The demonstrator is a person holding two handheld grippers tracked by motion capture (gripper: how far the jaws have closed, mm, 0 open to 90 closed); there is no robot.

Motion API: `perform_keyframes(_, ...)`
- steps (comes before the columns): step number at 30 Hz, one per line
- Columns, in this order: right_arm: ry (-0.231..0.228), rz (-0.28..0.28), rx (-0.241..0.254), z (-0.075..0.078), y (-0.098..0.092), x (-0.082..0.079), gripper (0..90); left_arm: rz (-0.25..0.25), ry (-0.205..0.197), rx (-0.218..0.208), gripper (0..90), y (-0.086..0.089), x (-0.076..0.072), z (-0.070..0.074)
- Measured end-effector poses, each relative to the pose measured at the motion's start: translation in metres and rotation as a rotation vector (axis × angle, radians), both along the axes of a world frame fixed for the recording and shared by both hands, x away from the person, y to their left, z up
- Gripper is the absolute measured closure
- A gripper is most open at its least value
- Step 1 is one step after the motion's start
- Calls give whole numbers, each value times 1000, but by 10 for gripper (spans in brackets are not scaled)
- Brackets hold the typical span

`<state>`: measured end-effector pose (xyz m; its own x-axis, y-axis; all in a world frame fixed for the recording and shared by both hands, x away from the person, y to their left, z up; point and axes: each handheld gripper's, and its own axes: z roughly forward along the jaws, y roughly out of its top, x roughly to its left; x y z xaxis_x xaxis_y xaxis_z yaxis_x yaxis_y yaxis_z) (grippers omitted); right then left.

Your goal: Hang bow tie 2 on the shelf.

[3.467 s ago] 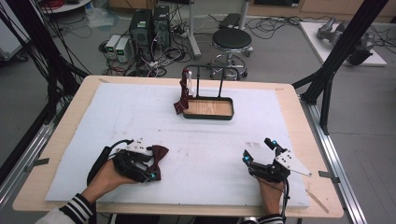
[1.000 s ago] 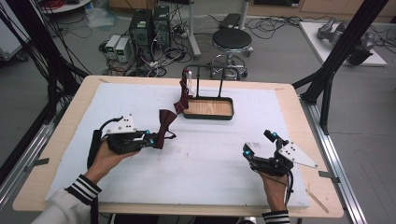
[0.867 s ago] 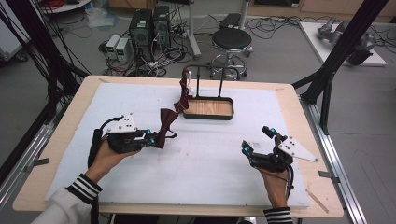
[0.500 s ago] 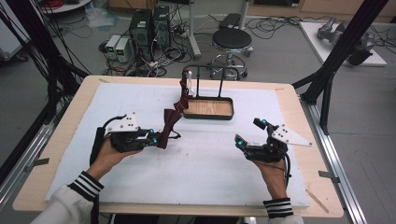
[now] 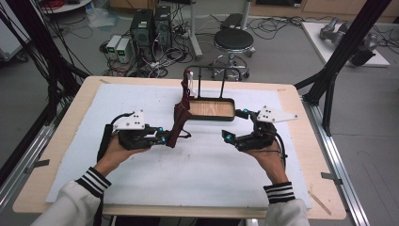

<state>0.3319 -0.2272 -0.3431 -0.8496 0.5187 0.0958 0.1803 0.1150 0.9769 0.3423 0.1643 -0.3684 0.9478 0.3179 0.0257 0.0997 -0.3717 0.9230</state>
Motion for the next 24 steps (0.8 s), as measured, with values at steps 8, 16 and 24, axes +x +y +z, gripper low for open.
perform_keyframes(8,61,126,-96,13,19,17,37,-33,-3,-10,818,-9,3,0)
perform_keyframes(16,99,183,-140,23,33,33,38,-57,-13,-35,818,-16,5,2)
perform_keyframes(24,157,254,-193,30,55,44,76,-78,-17,-36,818,-20,3,2)
